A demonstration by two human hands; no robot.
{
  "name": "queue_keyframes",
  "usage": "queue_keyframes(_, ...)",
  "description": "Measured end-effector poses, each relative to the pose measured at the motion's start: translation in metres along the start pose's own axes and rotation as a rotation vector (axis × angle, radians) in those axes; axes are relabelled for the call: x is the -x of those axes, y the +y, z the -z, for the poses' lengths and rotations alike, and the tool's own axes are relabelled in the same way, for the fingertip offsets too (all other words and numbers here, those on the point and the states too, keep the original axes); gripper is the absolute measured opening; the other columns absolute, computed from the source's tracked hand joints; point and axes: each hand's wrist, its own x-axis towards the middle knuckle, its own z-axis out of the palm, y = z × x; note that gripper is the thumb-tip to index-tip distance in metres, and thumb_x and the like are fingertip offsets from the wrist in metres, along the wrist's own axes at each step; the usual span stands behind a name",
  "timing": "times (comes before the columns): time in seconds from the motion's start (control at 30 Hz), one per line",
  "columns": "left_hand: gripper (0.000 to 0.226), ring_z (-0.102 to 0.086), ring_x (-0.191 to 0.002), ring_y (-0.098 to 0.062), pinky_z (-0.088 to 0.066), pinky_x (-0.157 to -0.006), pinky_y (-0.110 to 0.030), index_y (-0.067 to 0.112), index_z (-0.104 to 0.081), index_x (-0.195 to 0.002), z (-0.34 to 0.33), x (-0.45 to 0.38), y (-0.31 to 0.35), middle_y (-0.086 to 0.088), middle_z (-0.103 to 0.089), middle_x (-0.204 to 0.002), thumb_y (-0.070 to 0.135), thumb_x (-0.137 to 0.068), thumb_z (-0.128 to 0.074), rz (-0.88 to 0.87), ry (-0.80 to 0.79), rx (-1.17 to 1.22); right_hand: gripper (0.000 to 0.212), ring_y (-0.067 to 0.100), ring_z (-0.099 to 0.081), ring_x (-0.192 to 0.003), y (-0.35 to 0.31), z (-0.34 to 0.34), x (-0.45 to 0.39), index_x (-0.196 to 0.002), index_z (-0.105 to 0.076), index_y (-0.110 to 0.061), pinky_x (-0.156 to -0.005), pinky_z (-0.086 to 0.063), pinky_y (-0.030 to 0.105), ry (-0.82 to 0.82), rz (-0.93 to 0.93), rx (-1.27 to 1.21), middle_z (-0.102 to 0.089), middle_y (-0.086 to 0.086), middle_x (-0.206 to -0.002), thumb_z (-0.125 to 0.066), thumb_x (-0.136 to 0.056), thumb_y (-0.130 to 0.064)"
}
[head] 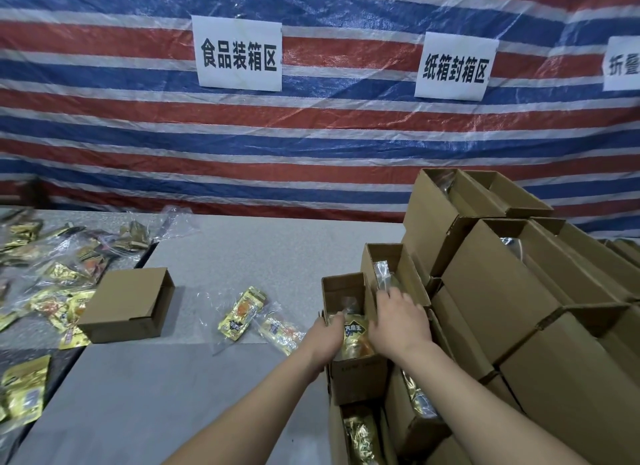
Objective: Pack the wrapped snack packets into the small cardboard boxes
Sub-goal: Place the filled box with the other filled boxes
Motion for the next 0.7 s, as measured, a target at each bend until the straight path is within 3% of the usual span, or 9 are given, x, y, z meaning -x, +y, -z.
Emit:
queue_keyframes(0.13, 0.067, -0.055, -0.116, -0.026, -0.046, -0.074, -0.032, 0.018, -0.036, -0.146, 0.004, 0.001, -0.001, -0.006, -0.051, -0.137, 0.061, -0.094, -0.034, 0.056, 0.009, 0.008, 0.049, 0.024, -0.043, -0.133, -0.004, -0.001, -0.001, -0.138, -0.044, -0.017, -0.108, -0.039, 0.039, 0.008, 0.014, -0.017, -0.045, 0.006, -0.143, -0.054, -0.095, -0.037)
queue_keyframes(0.23, 0.068, -0.050, -0.122, -0.028, -0.046, -0.082, -0.035, 0.018, -0.028, -0.151, 0.007, 0.002, -0.004, -0.008, -0.044, -0.146, 0.058, -0.097, -0.033, 0.062, 0.026, -0.009, 0.048, 0.024, -0.043, -0.132, -0.006, -0.002, -0.001, -0.137, -0.045, -0.016, -0.108, -0.039, 0.039, 0.009, 0.017, -0.012, -0.045, 0.006, -0.142, -0.053, -0.095, -0.037)
queue_keyframes(0.3, 0.060, -0.053, -0.119, -0.027, -0.049, -0.084, -0.035, 0.020, -0.035, -0.148, 0.005, 0.005, -0.003, -0.006, -0.050, -0.141, 0.055, -0.099, -0.033, 0.017, 0.013, -0.006, 0.045, 0.024, -0.044, -0.131, -0.007, -0.002, -0.001, -0.135, -0.048, -0.015, -0.108, -0.039, 0.039, 0.002, 0.023, 0.004, -0.046, 0.006, -0.141, -0.053, -0.095, -0.035)
queue_keyframes(0.37, 0.050, -0.050, -0.126, -0.028, -0.044, -0.101, -0.039, 0.018, -0.039, -0.144, 0.000, 0.008, -0.002, -0.007, -0.052, -0.141, 0.045, -0.103, -0.033, -0.037, 0.040, -0.028, 0.040, 0.024, -0.045, -0.130, -0.008, -0.003, 0.000, -0.131, -0.053, -0.015, -0.108, -0.037, 0.038, -0.002, 0.029, 0.028, -0.047, 0.006, -0.140, -0.055, -0.094, -0.030)
queue_keyframes(0.43, 0.036, -0.051, -0.122, -0.027, -0.041, -0.103, -0.035, 0.014, -0.045, -0.134, -0.006, 0.011, -0.002, -0.008, -0.056, -0.131, 0.030, -0.104, -0.031, -0.044, 0.067, -0.078, 0.037, 0.023, -0.045, -0.129, -0.006, -0.005, 0.001, -0.128, -0.054, -0.015, -0.109, -0.035, 0.038, 0.003, 0.028, 0.048, -0.048, 0.006, -0.139, -0.055, -0.093, -0.025)
queue_keyframes(0.47, 0.027, -0.053, -0.114, -0.026, -0.042, -0.103, -0.036, 0.016, -0.049, -0.118, -0.009, 0.013, -0.002, -0.006, -0.058, -0.116, 0.026, -0.104, -0.029, -0.032, 0.064, -0.112, 0.036, 0.023, -0.044, -0.129, -0.004, -0.005, 0.001, -0.128, -0.054, -0.015, -0.110, -0.035, 0.038, 0.004, 0.026, 0.055, -0.048, 0.005, -0.138, -0.053, -0.093, -0.024)
queue_keyframes(0.53, 0.020, -0.054, -0.107, -0.025, -0.043, -0.104, -0.040, 0.020, -0.047, -0.101, -0.012, 0.015, -0.001, -0.003, -0.057, -0.101, 0.026, -0.102, -0.027, -0.017, 0.069, -0.166, 0.037, 0.023, -0.044, -0.130, -0.002, -0.006, 0.002, -0.129, -0.053, -0.016, -0.110, -0.034, 0.038, 0.004, 0.025, 0.063, -0.049, 0.005, -0.139, -0.052, -0.093, -0.024)
queue_keyframes(0.63, 0.045, -0.052, -0.122, -0.032, -0.041, -0.106, -0.043, 0.010, -0.042, -0.136, -0.012, 0.014, -0.001, -0.013, -0.055, -0.132, 0.035, -0.099, -0.031, -0.026, 0.119, -0.139, 0.040, 0.024, -0.043, -0.131, -0.002, -0.005, 0.002, -0.131, -0.051, -0.016, -0.110, -0.034, 0.039, 0.009, 0.029, 0.066, -0.048, 0.005, -0.140, -0.054, -0.094, -0.028)
queue_keyframes(0.7, 0.056, -0.049, -0.126, -0.030, -0.039, -0.108, -0.042, 0.010, -0.037, -0.143, -0.010, 0.013, -0.002, -0.012, -0.051, -0.140, 0.042, -0.097, -0.032, -0.020, 0.098, -0.092, 0.040, 0.024, -0.043, -0.131, -0.004, -0.006, 0.001, -0.131, -0.050, -0.016, -0.110, -0.034, 0.039, 0.012, 0.034, 0.062, -0.048, 0.005, -0.139, -0.054, -0.093, -0.029)
